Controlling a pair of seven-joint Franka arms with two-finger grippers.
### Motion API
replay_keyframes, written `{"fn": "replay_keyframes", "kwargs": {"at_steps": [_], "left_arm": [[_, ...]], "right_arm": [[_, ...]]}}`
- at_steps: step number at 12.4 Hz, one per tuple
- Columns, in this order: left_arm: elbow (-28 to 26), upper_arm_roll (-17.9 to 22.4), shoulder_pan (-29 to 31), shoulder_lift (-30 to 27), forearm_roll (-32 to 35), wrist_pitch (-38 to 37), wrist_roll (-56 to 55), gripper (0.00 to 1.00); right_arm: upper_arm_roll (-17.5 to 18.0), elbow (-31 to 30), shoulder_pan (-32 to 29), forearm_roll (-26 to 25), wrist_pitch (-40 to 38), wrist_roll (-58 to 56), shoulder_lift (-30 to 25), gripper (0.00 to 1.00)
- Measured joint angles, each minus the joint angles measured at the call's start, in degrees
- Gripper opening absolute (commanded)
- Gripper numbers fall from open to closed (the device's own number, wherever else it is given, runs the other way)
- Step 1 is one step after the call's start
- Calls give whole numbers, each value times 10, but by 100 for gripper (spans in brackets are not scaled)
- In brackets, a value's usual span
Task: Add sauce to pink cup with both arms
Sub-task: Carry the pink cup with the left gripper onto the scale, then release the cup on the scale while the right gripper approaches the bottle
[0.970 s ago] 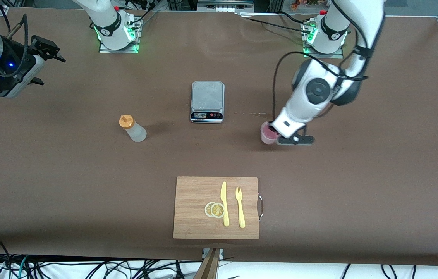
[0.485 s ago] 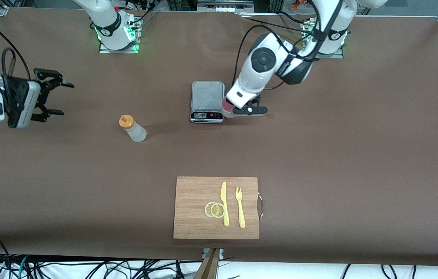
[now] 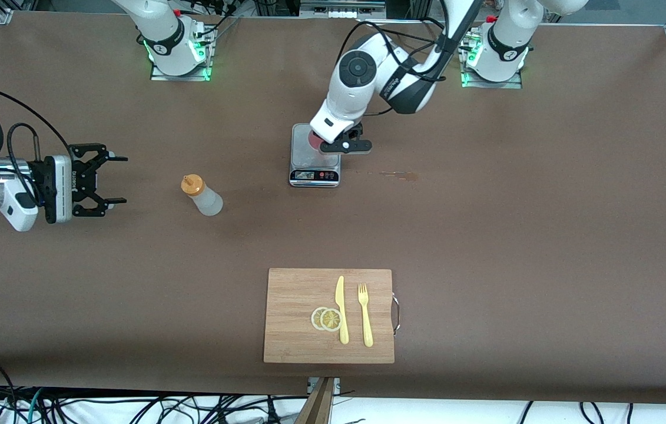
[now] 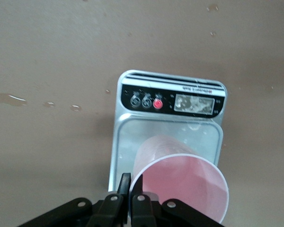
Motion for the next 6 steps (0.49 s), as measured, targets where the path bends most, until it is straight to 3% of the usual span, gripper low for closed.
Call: {"fn": "replay_keyframes", "kwargs": {"at_steps": [2,3,4,5,6], "left_arm": [[4,0,-15,11,0,13,-10,0],[4,0,-21,17,0,18,-16,6],[4,0,-24,23,0,22,-19,37],[7,1,-25,24,0,22,-20,80],[8,2,-25,24,0,22,-21,100]], "right_arm": [[0,-12,-1,29,0,-65,12,100],[0,-19,-4,47,0,-105,23,100],[0,-25,-9,69,0,-152,40,100],[0,-28,-16,92,0,-201,61,100],[0,-29,-23,113,0,-248,82,100]]}}
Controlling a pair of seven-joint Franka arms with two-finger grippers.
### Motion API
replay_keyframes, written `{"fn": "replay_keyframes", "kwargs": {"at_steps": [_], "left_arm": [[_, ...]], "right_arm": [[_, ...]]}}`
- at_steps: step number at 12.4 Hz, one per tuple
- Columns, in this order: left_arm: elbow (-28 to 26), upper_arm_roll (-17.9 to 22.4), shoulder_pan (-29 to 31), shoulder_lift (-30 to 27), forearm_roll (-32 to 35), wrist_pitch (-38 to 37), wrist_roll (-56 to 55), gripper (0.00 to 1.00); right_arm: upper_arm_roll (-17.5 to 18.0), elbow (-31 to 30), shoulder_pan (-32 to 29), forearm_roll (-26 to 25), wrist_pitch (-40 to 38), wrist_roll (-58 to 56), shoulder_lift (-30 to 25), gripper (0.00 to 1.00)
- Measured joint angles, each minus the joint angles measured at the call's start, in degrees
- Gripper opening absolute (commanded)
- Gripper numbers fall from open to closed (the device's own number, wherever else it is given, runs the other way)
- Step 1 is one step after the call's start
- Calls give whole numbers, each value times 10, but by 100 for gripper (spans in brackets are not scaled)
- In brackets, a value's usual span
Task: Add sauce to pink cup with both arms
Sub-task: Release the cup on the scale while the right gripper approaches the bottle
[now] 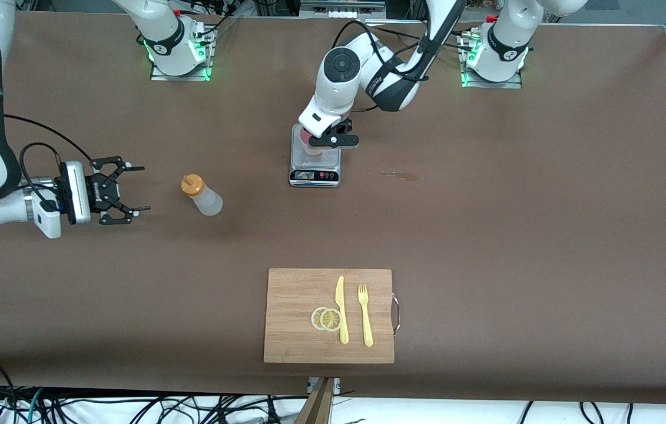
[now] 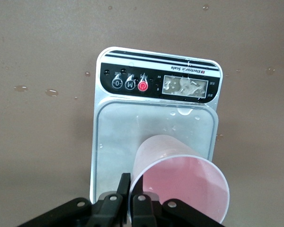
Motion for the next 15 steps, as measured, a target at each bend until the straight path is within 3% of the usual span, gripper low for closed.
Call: {"fn": "replay_keyframes", "kwargs": {"at_steps": [4,8,12,15], "left_arm": [[21,16,1,-4,0,-19,-1,100],[104,64,19,-55,0,-211,30,100],[142,122,102,-112,6,-318,238,100],[142,129,200,-143,70,-363,330,100]], "right_arm": [[0,0,-13,29,-15,-106,41,100],[0,-1,-26,45,-36,-167,71,100],[0,-2,-28,56,-37,-185,86,100],[3,-32,-28,75,-9,-203,97,100]]}}
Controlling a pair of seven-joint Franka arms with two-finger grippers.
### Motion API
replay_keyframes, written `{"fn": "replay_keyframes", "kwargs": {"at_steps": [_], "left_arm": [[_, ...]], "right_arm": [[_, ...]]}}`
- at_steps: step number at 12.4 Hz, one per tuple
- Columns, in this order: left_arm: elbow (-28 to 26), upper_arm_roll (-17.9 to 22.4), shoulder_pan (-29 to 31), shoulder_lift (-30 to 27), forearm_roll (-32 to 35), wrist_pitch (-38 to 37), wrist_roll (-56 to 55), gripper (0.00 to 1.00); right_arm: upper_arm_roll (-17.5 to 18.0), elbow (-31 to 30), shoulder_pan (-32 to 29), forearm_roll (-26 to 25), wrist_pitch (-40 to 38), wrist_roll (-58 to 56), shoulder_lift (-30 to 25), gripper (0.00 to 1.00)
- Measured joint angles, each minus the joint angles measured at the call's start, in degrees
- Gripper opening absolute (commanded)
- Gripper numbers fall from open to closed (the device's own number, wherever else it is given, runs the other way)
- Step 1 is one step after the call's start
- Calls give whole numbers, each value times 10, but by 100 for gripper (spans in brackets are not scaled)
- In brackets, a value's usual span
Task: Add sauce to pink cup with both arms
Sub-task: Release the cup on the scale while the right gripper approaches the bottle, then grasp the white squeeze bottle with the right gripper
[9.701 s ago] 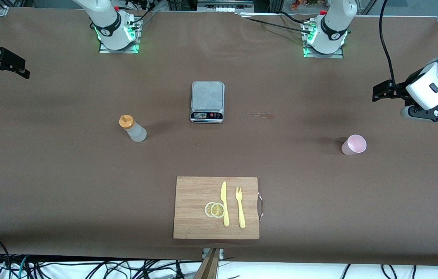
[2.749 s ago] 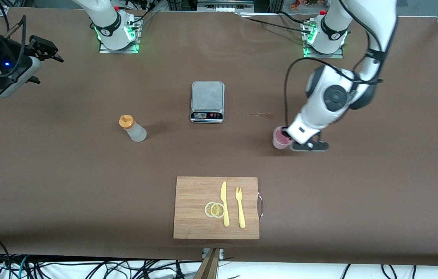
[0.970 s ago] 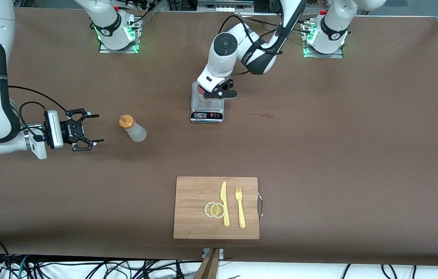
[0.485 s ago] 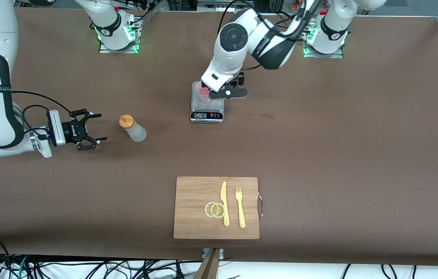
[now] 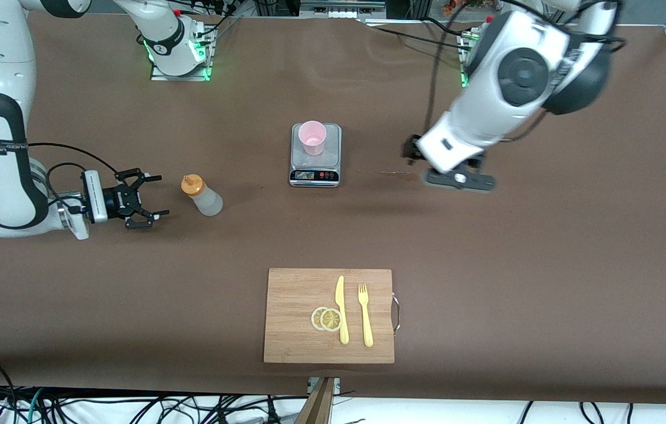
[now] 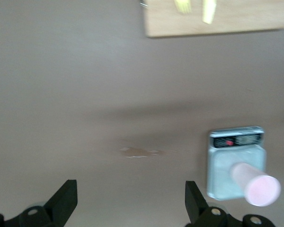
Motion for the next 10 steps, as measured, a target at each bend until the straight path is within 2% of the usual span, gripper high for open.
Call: {"fn": "replay_keyframes", "kwargs": {"at_steps": [5,10], "left_arm": [[1,-1,142,-37,40,-52,114,100],[0,-12,244,-65,48,-110,190,100]], "right_arm": [[15,-90,5,71,45,-80,-3,100],[25,-131,31,150,48,-128,-3,100]]}}
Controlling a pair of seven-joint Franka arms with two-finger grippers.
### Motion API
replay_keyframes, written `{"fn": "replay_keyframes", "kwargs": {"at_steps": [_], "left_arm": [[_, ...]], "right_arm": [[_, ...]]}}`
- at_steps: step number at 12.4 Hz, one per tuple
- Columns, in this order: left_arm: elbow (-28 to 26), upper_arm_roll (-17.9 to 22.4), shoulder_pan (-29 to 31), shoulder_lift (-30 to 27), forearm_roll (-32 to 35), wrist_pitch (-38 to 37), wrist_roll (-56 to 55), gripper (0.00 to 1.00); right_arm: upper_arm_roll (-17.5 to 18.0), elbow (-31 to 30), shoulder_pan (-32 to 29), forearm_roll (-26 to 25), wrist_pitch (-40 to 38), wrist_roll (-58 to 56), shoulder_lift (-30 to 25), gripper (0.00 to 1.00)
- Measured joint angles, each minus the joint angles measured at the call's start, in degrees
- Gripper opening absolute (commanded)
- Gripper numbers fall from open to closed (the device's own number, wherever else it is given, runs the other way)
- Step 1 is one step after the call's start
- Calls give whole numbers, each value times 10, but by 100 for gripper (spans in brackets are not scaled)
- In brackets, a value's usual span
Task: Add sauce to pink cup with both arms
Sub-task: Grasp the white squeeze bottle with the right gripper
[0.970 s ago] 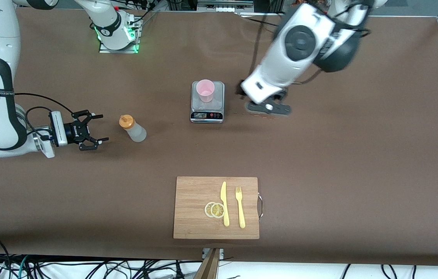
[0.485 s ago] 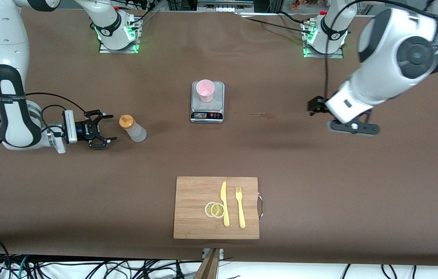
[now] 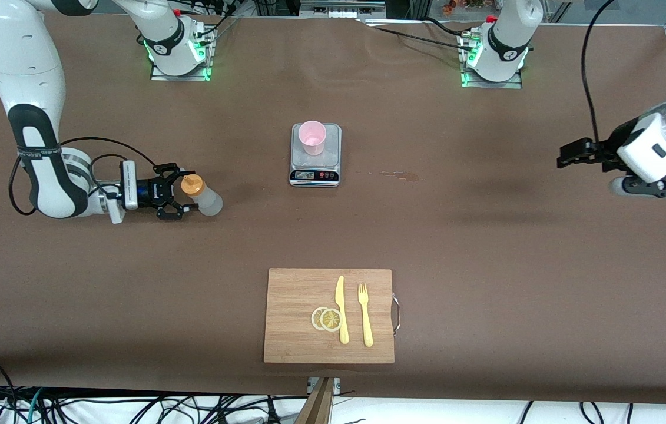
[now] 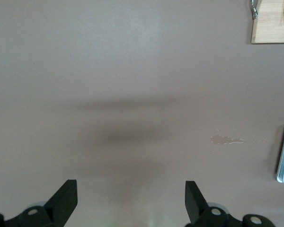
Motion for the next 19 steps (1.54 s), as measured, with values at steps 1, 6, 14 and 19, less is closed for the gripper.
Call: {"fn": "replay_keyframes", "kwargs": {"at_steps": [1,6,14,19], "left_arm": [[0,-15,17,-4,15,-6,6,100],[0,-55,46,-16,33,-38,11,100],[-1,-59,47,-8,33,-49,20,100],[0,-59,47,-7,33,-53,21,100]], "right_arm": [[2,-6,7,13,4,-9,0,100],[11,-11,25,40,16,-25,0,34],[14,-14,87,68,76,30,-55,0],[-2,-56,185,-100,248,284,-227,0]]}}
